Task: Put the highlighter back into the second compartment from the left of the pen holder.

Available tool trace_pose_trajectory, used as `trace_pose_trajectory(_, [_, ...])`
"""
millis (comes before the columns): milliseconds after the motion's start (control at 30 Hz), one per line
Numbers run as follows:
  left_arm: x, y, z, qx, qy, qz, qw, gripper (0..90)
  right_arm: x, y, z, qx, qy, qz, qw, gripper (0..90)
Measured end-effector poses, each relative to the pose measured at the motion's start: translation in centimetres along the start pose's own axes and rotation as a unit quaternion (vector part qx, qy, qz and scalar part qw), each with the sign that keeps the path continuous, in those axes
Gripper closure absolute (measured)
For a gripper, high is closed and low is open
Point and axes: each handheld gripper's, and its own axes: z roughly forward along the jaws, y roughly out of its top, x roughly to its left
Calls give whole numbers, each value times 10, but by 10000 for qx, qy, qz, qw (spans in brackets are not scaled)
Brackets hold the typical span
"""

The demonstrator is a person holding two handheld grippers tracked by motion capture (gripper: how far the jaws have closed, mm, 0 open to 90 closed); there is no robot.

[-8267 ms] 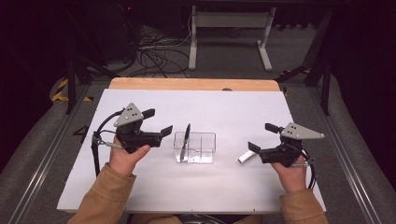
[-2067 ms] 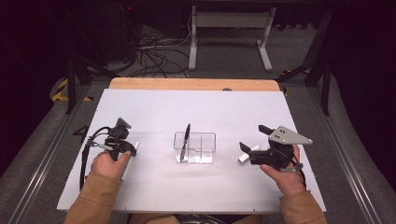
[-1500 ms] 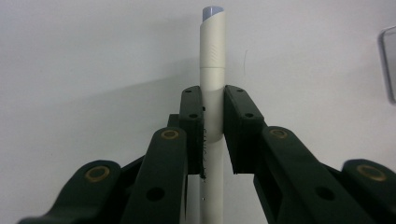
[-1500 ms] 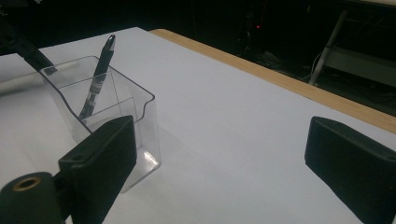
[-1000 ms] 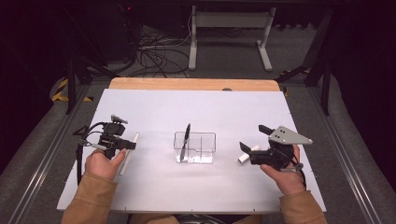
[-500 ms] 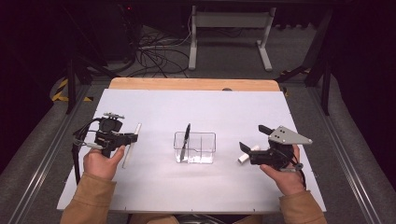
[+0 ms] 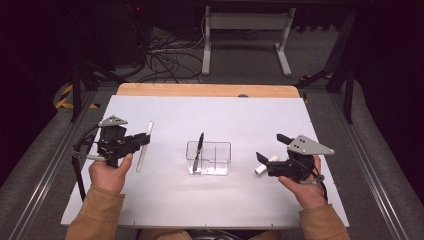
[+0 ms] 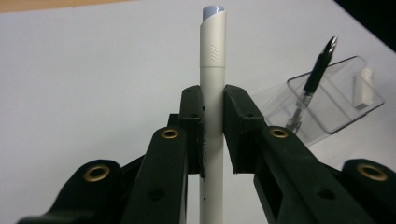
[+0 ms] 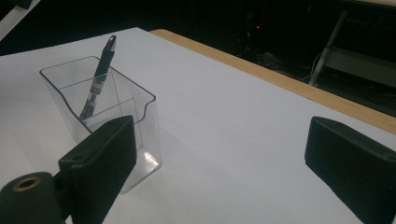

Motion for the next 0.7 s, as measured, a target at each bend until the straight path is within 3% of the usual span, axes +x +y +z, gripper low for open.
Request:
trace_pose_trajectory(267, [-2,0,-3,-331,-392,125,9986,787,0,0,-1,15,-4,-2,10000,94])
trace_pose_trajectory(500, [-6,0,-7,-729,-646,255,9949,787,0,0,0,6,-13,4,10000,94])
trace_pose_trajectory(700, [-8,2,-11,-894,-815,295,9922,787,0,0,0,16,-10,0,10000,94])
